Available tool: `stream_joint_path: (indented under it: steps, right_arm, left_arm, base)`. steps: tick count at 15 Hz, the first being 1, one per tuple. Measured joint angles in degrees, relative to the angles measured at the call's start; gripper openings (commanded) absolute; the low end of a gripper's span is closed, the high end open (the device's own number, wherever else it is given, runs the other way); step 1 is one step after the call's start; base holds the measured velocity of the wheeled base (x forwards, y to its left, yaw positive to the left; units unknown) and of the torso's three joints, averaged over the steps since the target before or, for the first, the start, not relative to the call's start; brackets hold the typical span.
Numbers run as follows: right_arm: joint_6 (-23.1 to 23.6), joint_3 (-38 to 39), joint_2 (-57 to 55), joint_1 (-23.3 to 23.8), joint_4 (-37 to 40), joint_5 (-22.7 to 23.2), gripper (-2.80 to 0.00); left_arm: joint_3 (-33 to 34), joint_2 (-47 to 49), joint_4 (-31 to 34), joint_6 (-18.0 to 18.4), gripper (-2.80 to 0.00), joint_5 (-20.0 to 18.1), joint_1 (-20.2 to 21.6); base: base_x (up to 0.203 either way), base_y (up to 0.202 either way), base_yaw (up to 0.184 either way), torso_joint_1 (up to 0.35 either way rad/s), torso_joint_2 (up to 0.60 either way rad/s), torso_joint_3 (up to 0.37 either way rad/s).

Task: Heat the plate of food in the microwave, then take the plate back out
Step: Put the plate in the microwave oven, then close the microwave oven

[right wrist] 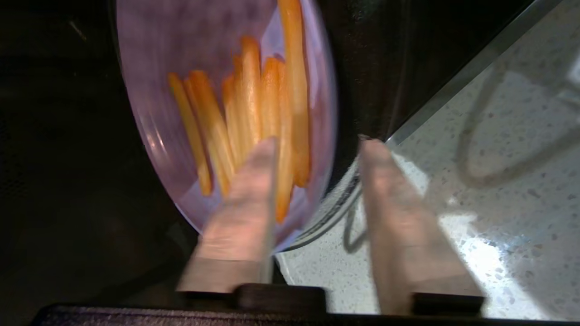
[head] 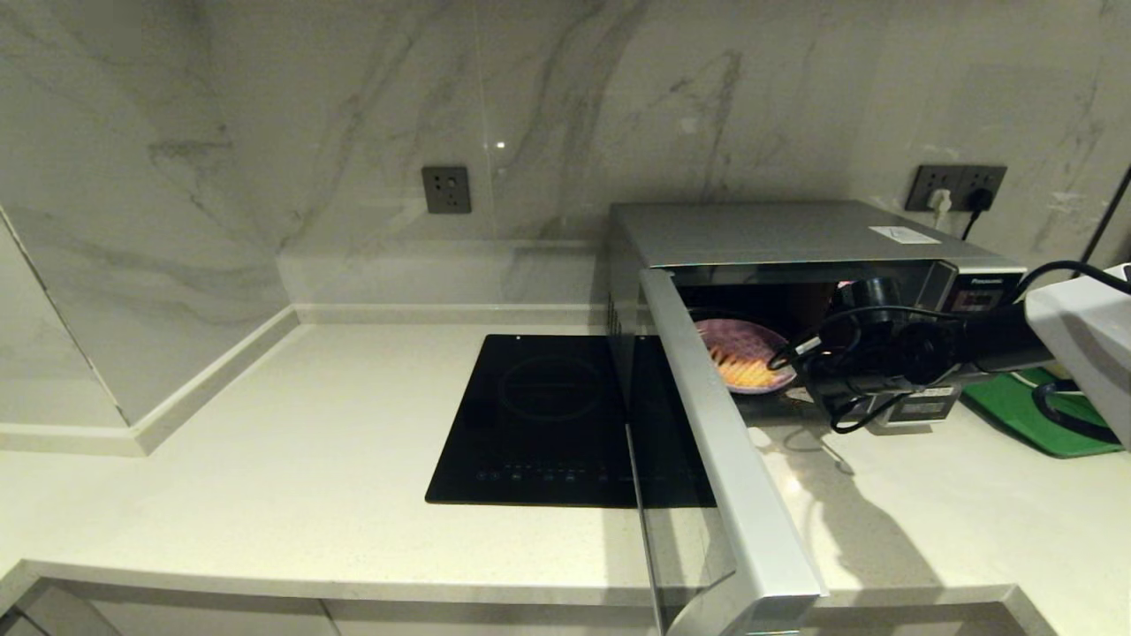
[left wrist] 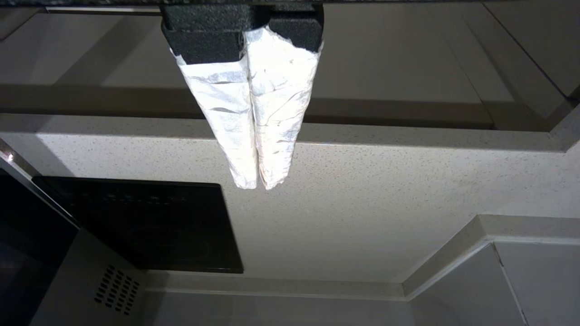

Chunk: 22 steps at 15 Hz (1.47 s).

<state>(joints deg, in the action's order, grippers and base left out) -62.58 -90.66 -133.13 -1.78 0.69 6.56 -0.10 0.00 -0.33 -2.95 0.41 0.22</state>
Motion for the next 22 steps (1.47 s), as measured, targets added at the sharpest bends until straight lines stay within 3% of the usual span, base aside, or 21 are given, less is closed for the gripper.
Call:
stream_joint_path:
  steps: [10, 16, 17, 22]
  right_arm:
    - [0.1, 0.4, 4.5, -0.1, 0.5, 0.2, 0.00]
    - [0.1, -0.1, 7.2, -0.2, 5.2, 0.3, 0.00]
    - [0.7, 1.0, 8.1, -0.3, 6.6, 0.3, -2.80]
    - [6.9, 13.8, 21.4, -1.0, 8.2, 2.6, -2.80]
  left_arm:
    - [0.0, 0.0, 0.0, 0.0, -2.80, 0.0, 0.0]
    - [0.0, 0.0, 0.0, 0.0, -2.80, 0.0, 0.0]
    - [0.0, 0.0, 0.0, 0.0, -2.80, 0.0, 0.0]
    - [0.0, 0.0, 0.0, 0.0, -2.80, 0.0, 0.0]
  base:
    - [0.000, 0.000, 0.000, 0.000, 0.00, 0.000]
    - [0.000, 0.000, 0.000, 0.000, 0.00, 0.000]
    - [0.000, 0.000, 0.000, 0.000, 0.00, 0.000]
    - [0.000, 0.000, 0.000, 0.000, 0.00, 0.000]
